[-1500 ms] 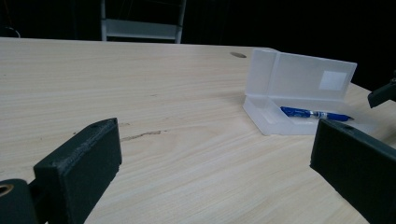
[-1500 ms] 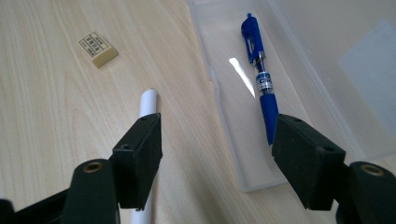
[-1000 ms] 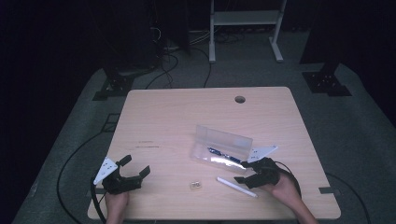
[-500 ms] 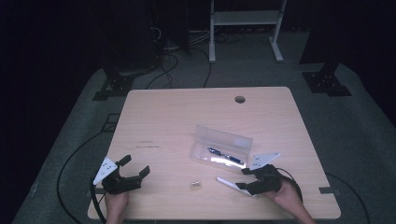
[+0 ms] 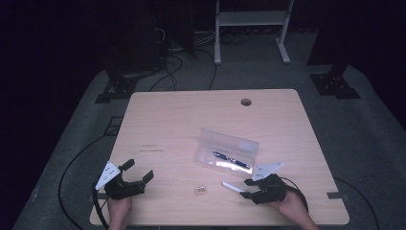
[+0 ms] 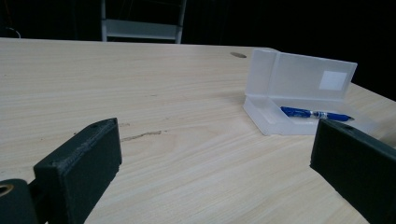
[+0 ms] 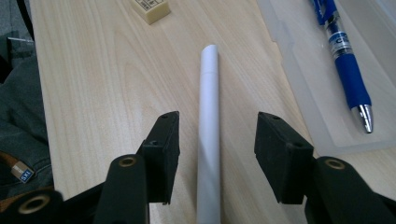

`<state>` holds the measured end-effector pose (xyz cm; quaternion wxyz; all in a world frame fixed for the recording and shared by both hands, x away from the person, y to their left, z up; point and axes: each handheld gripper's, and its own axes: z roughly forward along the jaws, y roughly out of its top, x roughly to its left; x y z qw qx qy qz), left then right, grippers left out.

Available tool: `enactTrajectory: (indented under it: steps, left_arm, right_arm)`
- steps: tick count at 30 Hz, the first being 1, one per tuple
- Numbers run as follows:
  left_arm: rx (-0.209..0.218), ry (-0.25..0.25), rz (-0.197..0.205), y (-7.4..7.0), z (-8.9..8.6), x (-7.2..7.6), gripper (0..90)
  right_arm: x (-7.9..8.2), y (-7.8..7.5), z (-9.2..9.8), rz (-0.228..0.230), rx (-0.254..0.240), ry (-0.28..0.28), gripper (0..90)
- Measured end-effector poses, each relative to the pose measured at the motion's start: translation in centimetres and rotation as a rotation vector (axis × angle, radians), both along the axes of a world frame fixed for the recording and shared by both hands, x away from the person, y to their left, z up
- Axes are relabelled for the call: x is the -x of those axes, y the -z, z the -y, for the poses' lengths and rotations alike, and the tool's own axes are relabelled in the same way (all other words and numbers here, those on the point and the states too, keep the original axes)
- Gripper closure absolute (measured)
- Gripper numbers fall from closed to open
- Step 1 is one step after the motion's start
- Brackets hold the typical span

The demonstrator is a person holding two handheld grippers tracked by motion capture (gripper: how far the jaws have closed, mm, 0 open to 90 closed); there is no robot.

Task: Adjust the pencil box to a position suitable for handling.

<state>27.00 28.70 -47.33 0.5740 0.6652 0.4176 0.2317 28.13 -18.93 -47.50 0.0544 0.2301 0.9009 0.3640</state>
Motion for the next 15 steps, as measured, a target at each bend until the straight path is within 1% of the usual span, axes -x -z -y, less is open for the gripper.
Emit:
enactTrajectory:
  steps: [1, 3, 6, 15]
  left_arm:
    - [0.000, 0.000, 0.000, 0.00, 0.00, 0.00, 1.1]
    - [-0.001, 0.000, 0.001, -0.01, 0.00, 0.00, 1.1]
    - [0.000, -0.001, 0.000, 0.00, 0.00, 0.01, 1.1]
    - [-0.001, 0.000, 0.002, -0.02, 0.01, 0.03, 1.1]
  right_arm:
    - [0.13, 0.09, -0.18, 0.002, 0.005, -0.004, 53.0]
    - [0.17, 0.14, -0.27, 0.005, 0.010, -0.007, 53.7]
    - [0.32, 0.15, -0.59, 0.016, 0.013, -0.015, 58.4]
    - [0.36, 0.40, -0.98, 0.018, 0.027, -0.015, 65.6]
